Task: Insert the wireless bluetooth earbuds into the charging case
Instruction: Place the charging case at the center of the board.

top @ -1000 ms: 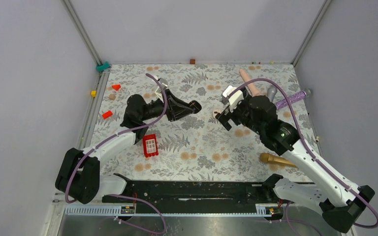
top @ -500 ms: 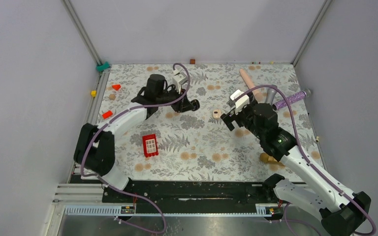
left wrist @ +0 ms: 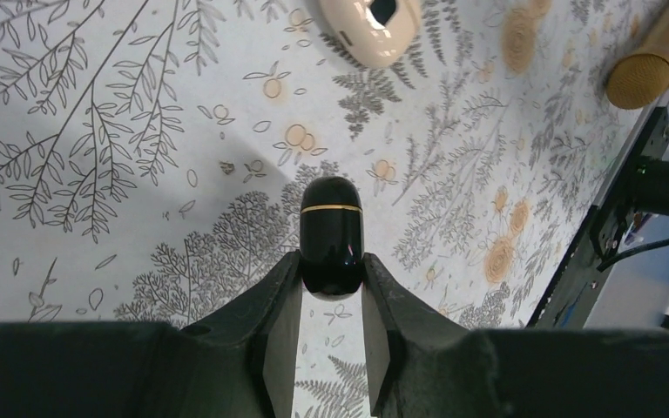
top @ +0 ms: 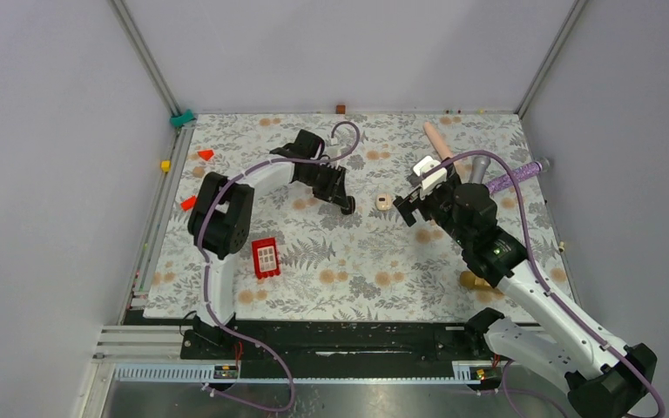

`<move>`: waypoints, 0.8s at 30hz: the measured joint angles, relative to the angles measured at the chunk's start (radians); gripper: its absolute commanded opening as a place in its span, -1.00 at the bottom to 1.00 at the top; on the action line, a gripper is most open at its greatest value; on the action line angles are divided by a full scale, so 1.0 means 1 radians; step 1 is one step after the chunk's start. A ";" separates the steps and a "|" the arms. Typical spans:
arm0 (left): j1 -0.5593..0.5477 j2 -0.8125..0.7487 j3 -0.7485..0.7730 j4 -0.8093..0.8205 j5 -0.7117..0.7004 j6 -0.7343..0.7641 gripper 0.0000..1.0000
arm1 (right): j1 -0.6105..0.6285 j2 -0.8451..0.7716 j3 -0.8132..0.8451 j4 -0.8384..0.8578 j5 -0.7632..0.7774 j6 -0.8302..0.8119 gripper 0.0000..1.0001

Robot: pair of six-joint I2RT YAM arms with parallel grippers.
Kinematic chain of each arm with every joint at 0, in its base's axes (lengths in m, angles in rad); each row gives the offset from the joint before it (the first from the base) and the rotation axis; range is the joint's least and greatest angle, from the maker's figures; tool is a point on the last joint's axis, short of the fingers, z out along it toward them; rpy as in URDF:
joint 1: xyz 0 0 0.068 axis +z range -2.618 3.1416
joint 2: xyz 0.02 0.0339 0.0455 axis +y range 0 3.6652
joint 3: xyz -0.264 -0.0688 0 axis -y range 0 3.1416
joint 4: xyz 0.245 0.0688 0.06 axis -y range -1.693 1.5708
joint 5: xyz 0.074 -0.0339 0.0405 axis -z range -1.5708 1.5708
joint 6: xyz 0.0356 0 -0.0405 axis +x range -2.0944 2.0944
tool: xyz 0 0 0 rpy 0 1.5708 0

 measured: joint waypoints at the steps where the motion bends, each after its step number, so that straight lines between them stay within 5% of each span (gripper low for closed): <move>1: 0.000 0.027 0.019 -0.014 0.000 -0.016 -1.00 | -0.002 0.000 -0.002 0.001 0.000 -0.002 0.99; 6: 0.000 0.116 0.088 -0.056 -0.005 -0.081 -0.99 | -0.011 -0.001 -0.008 0.010 0.000 -0.008 0.99; 24: 0.001 0.166 0.153 -0.108 -0.066 -0.143 0.28 | -0.014 -0.001 -0.014 0.016 0.000 -0.015 0.99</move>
